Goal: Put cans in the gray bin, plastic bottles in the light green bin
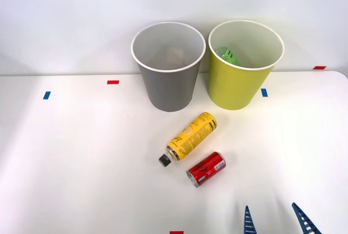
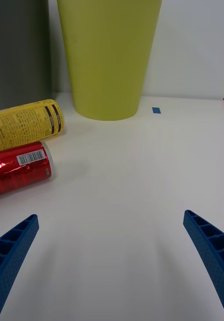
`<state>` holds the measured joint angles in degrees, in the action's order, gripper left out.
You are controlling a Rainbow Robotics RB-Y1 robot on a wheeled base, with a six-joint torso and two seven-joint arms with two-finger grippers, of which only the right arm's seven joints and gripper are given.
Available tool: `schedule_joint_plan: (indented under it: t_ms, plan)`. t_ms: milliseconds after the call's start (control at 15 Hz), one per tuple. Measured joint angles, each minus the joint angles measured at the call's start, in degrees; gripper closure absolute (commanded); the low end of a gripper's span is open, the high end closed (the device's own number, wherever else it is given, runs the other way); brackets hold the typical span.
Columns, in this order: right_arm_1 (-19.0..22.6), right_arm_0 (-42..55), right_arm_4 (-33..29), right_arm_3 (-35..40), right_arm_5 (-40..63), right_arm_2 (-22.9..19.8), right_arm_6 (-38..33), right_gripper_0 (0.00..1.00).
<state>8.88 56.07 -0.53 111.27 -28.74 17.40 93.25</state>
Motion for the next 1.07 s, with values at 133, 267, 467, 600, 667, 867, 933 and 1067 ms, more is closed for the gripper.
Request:
schedule_joint_plan:
  t_ms: [133,267,467,600,667,867,933,1067]
  plan:
    - [0.0,0.0,0.0,0.0,0.0,0.0,0.0,0.0]
    - [0.0,0.0,0.0,0.0,0.0,0.0,0.0,0.0]
    - [0.0,0.0,0.0,0.0,0.0,0.0,0.0,0.0]
    - [0.0,0.0,0.0,0.0,0.0,0.0,0.0,0.0]
    - [0.0,0.0,0.0,0.0,0.0,0.0,0.0,0.0]
    - [0.0,0.0,0.0,0.0,0.0,0.0,0.0,0.0]
    - [0.0,0.0,0.0,0.0,0.0,0.0,0.0,0.0]
    - [0.0,0.0,0.0,0.0,0.0,0.0,0.0,0.0]
